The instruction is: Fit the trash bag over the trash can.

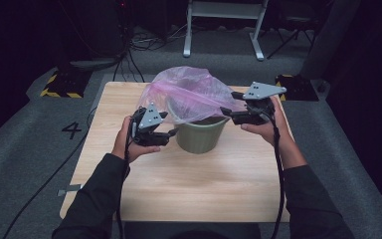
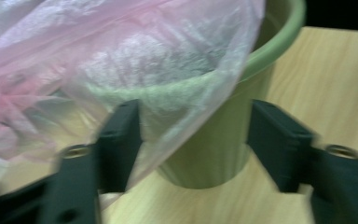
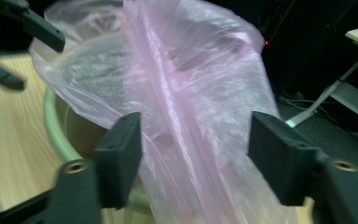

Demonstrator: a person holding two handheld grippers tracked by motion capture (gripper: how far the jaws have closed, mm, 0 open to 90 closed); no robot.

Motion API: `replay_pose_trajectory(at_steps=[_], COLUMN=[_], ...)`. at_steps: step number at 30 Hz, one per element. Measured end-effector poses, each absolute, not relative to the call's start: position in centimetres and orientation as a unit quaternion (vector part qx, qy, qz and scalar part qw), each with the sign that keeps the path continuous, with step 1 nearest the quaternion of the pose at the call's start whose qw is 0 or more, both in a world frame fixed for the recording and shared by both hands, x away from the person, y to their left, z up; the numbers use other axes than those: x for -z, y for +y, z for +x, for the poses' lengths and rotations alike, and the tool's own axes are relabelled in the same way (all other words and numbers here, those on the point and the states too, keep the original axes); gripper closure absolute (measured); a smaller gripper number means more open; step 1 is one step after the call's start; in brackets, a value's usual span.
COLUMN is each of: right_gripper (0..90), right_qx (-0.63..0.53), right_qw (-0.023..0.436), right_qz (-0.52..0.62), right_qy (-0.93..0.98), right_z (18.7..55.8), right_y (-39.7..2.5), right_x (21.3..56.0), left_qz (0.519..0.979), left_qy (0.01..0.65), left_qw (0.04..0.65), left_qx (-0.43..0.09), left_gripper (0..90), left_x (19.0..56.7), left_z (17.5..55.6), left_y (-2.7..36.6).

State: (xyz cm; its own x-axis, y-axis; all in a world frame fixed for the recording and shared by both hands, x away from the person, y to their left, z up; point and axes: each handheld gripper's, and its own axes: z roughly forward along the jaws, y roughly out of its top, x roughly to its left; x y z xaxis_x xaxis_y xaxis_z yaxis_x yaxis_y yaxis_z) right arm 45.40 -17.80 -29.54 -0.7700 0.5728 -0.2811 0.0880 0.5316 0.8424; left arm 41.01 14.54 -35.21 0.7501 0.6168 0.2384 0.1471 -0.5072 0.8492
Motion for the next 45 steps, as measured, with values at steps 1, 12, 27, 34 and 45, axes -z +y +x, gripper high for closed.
replay_pose_trajectory(at_steps=[1, 12, 27, 34, 45], right_gripper=[46.8, 90.0, 90.0, 90.0, 90.0], right_qx=[-0.433, -0.392, -0.399, -0.4, -0.407], right_qw=[0.277, 0.289, 0.298, 0.294, 0.285], right_qz=[0.196, 0.196, 0.294, 0.331, 0.358], right_qy=[0.835, 0.851, 0.816, 0.802, 0.79], right_z=[45.5, 46.3, 49.4, 51.4, 53.0], right_y=[-17.5, -16.4, -20.3, -21.4, -22.1], right_x=[29.5, 29.4, 29.0, 31.0, 33.1], left_qz=[0.827, 0.83, 0.874, 0.895, 0.913], left_qy=[0.227, 0.217, 0.172, 0.146, 0.126], left_qw=[0.435, 0.435, 0.39, 0.365, 0.338], left_qx=[-0.272, -0.272, -0.233, -0.21, -0.188], left_gripper=[55.2, 90.0, 90.0, 90.0, 90.0], left_x=[35.3, 36.0, 37.6, 38.4, 40.9], left_z=[41.2, 42.0, 41.0, 40.4, 39.3], left_y=[14.6, 15.8, 17.3, 17.2, 16.5])
